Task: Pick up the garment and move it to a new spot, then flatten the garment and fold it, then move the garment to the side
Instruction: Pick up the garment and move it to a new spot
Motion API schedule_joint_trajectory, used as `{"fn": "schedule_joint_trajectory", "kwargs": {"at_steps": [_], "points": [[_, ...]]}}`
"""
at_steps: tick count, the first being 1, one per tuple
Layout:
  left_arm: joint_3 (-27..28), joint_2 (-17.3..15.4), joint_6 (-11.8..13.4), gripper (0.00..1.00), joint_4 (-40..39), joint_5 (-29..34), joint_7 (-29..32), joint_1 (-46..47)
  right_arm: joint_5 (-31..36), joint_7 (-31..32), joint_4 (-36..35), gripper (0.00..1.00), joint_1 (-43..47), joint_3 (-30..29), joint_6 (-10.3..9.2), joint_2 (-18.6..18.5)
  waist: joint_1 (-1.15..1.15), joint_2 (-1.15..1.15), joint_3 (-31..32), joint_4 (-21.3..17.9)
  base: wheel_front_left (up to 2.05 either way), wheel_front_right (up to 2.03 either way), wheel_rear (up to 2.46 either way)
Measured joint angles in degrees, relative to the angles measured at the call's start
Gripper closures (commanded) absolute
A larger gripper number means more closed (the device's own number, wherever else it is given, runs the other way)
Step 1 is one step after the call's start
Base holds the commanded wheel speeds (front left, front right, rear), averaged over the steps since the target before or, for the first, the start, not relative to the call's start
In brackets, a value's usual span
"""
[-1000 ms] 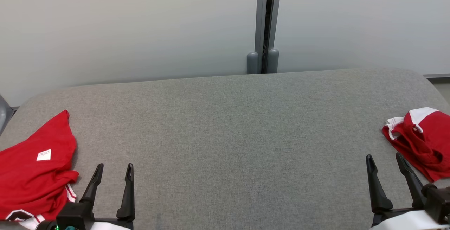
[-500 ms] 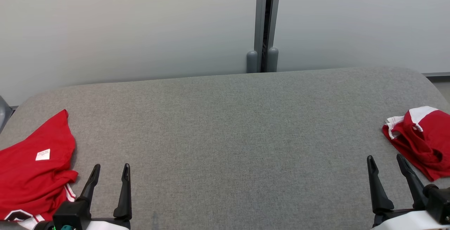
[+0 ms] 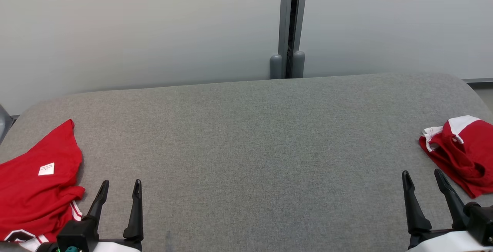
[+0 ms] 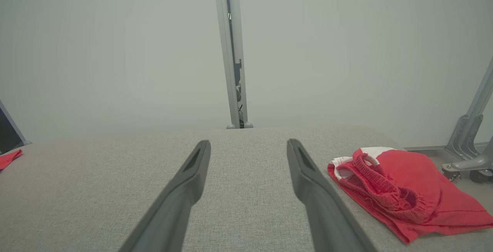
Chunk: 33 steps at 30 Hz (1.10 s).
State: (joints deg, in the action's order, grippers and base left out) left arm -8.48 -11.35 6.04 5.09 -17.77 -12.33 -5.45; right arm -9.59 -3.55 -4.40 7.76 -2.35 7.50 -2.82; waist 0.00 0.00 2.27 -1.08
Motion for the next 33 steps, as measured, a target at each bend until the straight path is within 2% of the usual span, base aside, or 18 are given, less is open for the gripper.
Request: {"fn": "schedule_joint_trajectory", "kwargs": {"at_steps": [9, 15, 20, 33], "points": [[-0.20, 0.05, 0.00, 0.00, 0.23, -0.56, -0.31, 0.62, -0.07, 0.00, 0.05, 0.00, 0.03, -0.58, -0.01, 0.00, 0.00, 0.00, -0.22, 0.57, 0.00, 0.00, 0.00], [-0.15, 0.07, -0.43, 0.00, 0.19, -0.97, -0.90, 2.89, 0.03, 0.01, -0.62, 0.00, 0.39, -0.55, -0.01, 0.00, 0.00, 0.00, -0.81, 3.64, 0.00, 0.00, 0.00], [0.19, 0.22, -0.18, 0.00, 0.36, -0.93, -1.58, 4.32, 0.51, 0.08, -1.34, 0.00, 0.18, -0.35, -0.01, 0.02, 0.00, 0.00, -1.45, 8.69, 0.00, 0.00, 0.00], [2.55, 0.71, -0.19, 0.00, 0.85, -1.63, -2.42, 5.14, 0.78, 0.70, -2.02, 0.00, -2.33, 1.89, -0.01, 0.01, 0.00, 0.00, -3.25, 24.72, 0.00, 0.00, 0.00]]}}
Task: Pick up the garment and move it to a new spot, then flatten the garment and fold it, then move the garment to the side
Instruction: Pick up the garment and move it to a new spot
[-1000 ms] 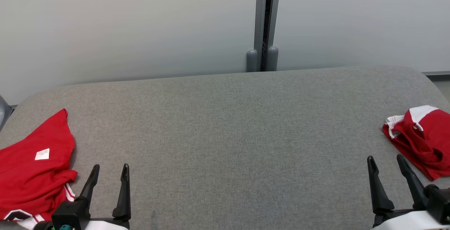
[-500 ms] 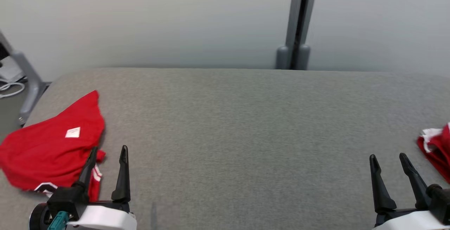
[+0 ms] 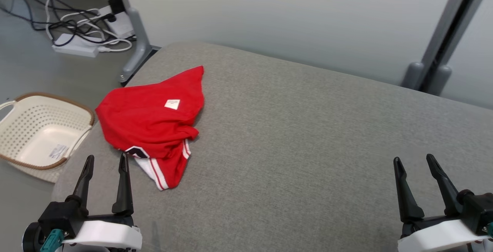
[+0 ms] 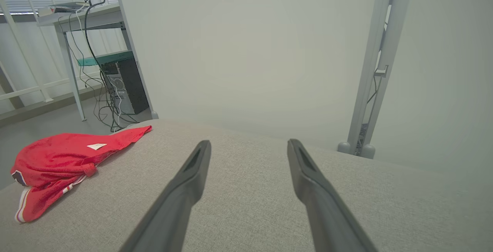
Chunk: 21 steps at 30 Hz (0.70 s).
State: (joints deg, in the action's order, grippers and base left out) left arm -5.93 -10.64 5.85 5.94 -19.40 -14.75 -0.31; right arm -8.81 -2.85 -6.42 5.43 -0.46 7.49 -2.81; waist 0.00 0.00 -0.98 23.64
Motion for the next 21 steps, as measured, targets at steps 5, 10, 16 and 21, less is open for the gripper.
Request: {"fn": "schedule_joint_trajectory", "kwargs": {"at_steps": [5, 10, 16, 21], "points": [[0.26, 0.25, -0.19, 0.00, -0.18, 0.02, -0.14, -0.13, -0.23, -0.01, 0.42, 0.00, -0.20, 0.42, 0.00, 0.01, 0.00, 0.00, -0.35, 4.35, 0.00, 0.00, 0.00], [0.37, 0.40, -0.26, 0.00, -0.26, 0.12, -0.16, -0.13, -0.27, -0.03, 0.92, 0.00, -0.34, 0.51, 0.00, 0.02, 0.00, 0.00, -0.67, 6.16, 0.00, 0.00, 0.00], [0.44, 0.56, -0.31, 0.00, -0.31, 0.22, -0.16, -0.10, -0.27, -0.03, 1.18, 0.00, -0.53, 0.69, 0.00, 0.02, 0.00, 0.00, -1.03, 6.09, 0.00, 0.00, 0.00], [0.82, 0.76, -0.23, 0.00, -1.08, 0.84, -0.16, 0.52, -0.27, -0.03, 1.15, 0.00, -0.80, 0.63, 0.00, 0.01, 0.00, 0.00, -1.38, 5.77, 0.00, 0.00, 0.00]]}}
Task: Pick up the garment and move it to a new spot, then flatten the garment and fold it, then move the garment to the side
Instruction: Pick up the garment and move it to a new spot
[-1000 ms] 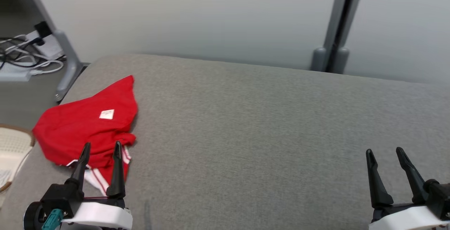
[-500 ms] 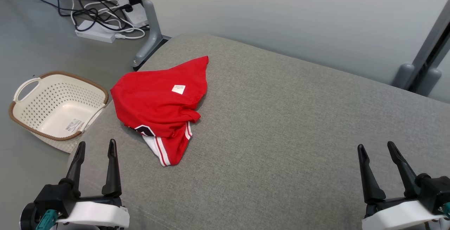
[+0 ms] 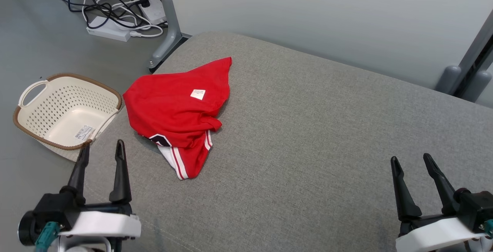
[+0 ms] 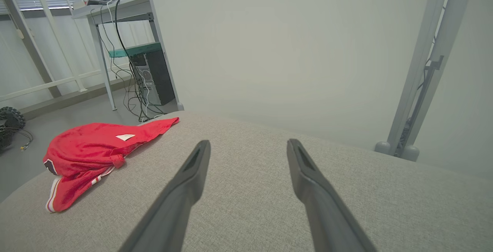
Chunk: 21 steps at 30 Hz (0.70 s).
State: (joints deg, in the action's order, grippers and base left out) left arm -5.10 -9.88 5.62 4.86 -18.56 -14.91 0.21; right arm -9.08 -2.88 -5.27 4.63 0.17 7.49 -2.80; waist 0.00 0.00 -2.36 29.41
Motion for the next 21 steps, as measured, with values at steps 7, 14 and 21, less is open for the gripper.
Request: {"fn": "schedule_joint_trajectory", "kwargs": {"at_steps": [7, 14, 21], "points": [[1.80, 0.30, 0.53, 0.00, -4.32, 0.48, -0.07, 8.57, 0.82, 0.93, -1.44, 0.00, -1.48, 0.03, 0.00, 0.02, 0.00, 0.00, -2.15, -0.56, 0.00, 0.00, 0.00], [1.66, -2.55, -2.65, 0.00, 3.28, -1.80, 7.34, 25.22, 3.89, 3.34, -4.05, 0.00, -5.62, 1.65, 0.00, 0.05, 0.00, 0.00, -7.52, -3.28, 0.00, 0.00, 0.00], [0.99, -3.03, -7.31, 0.00, 23.87, -6.10, 12.76, 34.72, 5.54, 4.08, -4.91, 0.00, -9.18, 1.96, 0.00, -0.29, 0.00, 0.00, -14.48, -7.60, 0.00, 0.00, 0.00]]}}
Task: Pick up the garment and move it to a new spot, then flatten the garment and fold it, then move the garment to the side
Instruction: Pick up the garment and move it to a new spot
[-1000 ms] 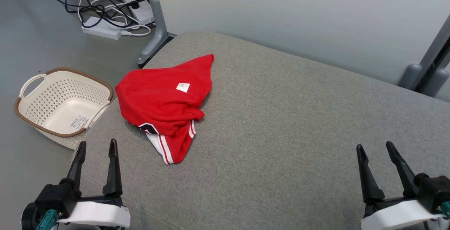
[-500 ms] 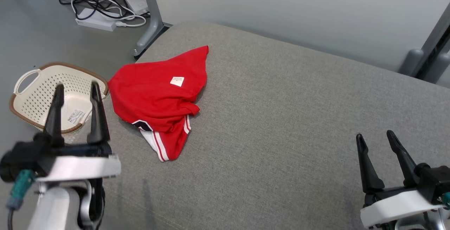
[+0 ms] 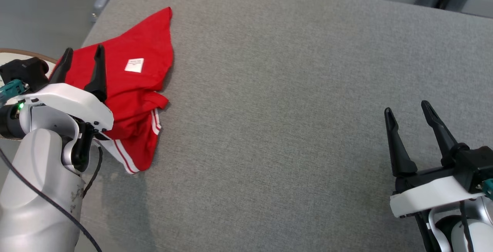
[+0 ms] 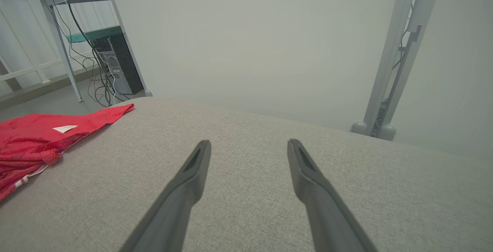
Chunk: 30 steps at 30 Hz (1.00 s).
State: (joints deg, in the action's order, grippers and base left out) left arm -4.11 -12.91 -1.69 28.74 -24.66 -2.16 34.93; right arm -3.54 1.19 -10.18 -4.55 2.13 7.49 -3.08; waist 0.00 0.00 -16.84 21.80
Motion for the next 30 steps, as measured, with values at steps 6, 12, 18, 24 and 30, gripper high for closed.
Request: {"fn": "schedule_joint_trajectory", "kwargs": {"at_steps": [6, 12, 18, 24, 30], "points": [[-0.49, 0.47, -2.61, 0.00, 17.88, -3.25, 6.32, 5.25, 0.08, -0.02, 0.04, 0.00, -2.32, 0.29, 0.00, -0.48, 0.00, 0.00, -5.48, -3.19, 0.00, 0.00, 0.00], [-1.29, -0.04, -4.04, 0.00, 29.99, -4.71, 11.69, 9.81, 0.13, -0.01, 0.26, 0.00, -3.54, 0.19, 0.00, -1.48, 0.00, 0.00, -8.97, -5.59, 0.00, 0.00, 0.00], [-2.02, -0.70, -4.21, 1.00, 34.35, -4.58, 9.57, 12.14, 0.13, 0.04, 0.55, 0.00, -4.18, 0.19, 0.00, -1.69, 0.00, 0.00, -8.70, -6.24, 0.00, 0.00, 0.00], [-0.46, -1.74, -2.37, 1.00, 33.93, -4.68, -2.04, 12.22, -0.21, -0.41, 1.63, 0.00, -3.25, -0.32, 0.00, -1.19, 0.00, 0.00, -5.98, -6.75, 0.00, 0.00, 0.00], [0.76, -3.26, -1.27, 1.00, 29.20, -4.67, -10.25, 11.15, -0.65, -1.26, 2.70, 0.00, -1.44, -0.89, 0.00, -0.66, 0.00, 0.00, -1.85, -7.44, 0.00, 0.00, 0.00]]}}
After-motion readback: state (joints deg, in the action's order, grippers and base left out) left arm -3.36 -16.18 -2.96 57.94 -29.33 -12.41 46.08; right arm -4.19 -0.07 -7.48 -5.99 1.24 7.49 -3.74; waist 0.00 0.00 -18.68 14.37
